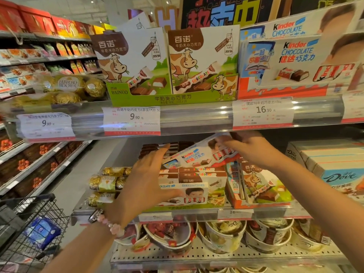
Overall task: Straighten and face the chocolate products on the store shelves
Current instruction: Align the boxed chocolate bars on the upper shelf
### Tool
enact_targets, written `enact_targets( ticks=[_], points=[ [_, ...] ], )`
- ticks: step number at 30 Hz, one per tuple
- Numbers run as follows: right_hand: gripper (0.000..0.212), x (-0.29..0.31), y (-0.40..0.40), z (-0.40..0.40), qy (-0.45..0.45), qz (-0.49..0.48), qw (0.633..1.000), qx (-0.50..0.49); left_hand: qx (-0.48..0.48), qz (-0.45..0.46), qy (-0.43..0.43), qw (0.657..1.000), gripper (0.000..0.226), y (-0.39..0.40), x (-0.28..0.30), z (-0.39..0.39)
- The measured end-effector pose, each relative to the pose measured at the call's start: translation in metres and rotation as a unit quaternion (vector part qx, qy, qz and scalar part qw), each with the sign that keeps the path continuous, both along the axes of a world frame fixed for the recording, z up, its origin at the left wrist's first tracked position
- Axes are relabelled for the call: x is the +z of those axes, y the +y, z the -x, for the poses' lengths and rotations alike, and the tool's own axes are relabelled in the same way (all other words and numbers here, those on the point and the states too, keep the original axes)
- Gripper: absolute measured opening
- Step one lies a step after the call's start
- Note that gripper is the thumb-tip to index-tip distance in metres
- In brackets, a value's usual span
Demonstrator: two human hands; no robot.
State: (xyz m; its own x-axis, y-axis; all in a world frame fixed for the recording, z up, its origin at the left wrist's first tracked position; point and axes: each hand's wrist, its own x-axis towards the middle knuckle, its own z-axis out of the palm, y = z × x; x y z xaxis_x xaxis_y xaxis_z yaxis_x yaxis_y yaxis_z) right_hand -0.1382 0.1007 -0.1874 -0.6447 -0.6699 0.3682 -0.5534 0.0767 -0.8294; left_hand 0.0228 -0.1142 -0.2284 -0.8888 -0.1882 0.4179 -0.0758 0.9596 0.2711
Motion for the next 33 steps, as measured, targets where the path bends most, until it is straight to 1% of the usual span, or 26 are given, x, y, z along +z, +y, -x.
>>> enact_targets(
  ticks=[3, 5, 6, 9, 11, 13, 16, 18, 20, 22, 25, 27, 29, 30, 33],
  points=[
    [0.02, 0.0, 0.012, -0.005, 0.003, 0.053, 0.998, -0.015, 0.008, 0.081, 0.057, 0.995, 0.102, 0.006, -0.003, -0.002],
    [0.026, 0.0, 0.021, -0.008, -0.004, 0.095, 0.995, -0.034, -0.003, 0.098, 0.064, 0.993, 0.095, 0.012, -0.005, 0.0],
    [0.026, 0.001, 0.026, -0.01, -0.01, 0.114, 0.992, -0.046, -0.008, 0.097, 0.059, 0.994, 0.095, 0.016, -0.005, 0.002],
    [0.015, 0.005, 0.044, -0.015, -0.026, 0.161, 0.983, -0.088, -0.019, 0.086, 0.053, 0.995, 0.101, 0.027, -0.006, 0.008],
    [0.017, 0.006, 0.057, -0.016, -0.026, 0.179, 0.975, -0.127, -0.044, 0.069, 0.053, 0.995, 0.101, 0.036, -0.007, 0.013],
    [0.018, 0.006, 0.071, -0.015, -0.027, 0.197, 0.967, -0.162, -0.074, 0.043, 0.049, 0.995, 0.095, 0.049, -0.006, 0.019],
    [0.025, 0.005, 0.09, -0.01, -0.022, 0.21, 0.955, -0.207, -0.104, 0.037, 0.054, 0.992, 0.082, 0.072, -0.002, 0.03],
    [0.025, 0.003, 0.102, -0.004, -0.014, 0.224, 0.945, -0.236, -0.119, 0.039, 0.059, 0.99, 0.071, 0.089, 0.003, 0.042],
    [0.023, 0.001, 0.111, 0.002, -0.01, 0.24, 0.938, -0.25, -0.133, 0.052, 0.047, 0.989, 0.061, 0.107, 0.007, 0.06],
    [0.022, -0.001, 0.119, 0.007, -0.012, 0.244, 0.936, -0.253, -0.136, 0.071, 0.015, 0.988, 0.054, 0.126, 0.009, 0.082],
    [0.022, -0.007, 0.13, 0.015, -0.025, 0.238, 0.939, -0.248, -0.109, 0.112, -0.068, 0.985, 0.058, 0.147, 0.01, 0.112],
    [0.024, -0.01, 0.139, 0.022, -0.033, 0.227, 0.944, -0.237, -0.1, 0.104, -0.119, 0.982, 0.063, 0.156, 0.011, 0.13],
    [0.02, -0.012, 0.146, 0.028, -0.039, 0.22, 0.949, -0.222, -0.092, 0.085, -0.157, 0.98, 0.062, 0.161, 0.007, 0.139],
    [0.02, -0.012, 0.149, 0.03, -0.042, 0.216, 0.952, -0.214, -0.086, 0.077, -0.159, 0.981, 0.06, 0.163, 0.004, 0.141],
    [0.025, -0.015, 0.156, 0.038, -0.069, 0.209, 0.956, -0.192, -0.055, 0.044, -0.125, 0.99, 0.056, 0.166, 0.0, 0.14]
  ],
)
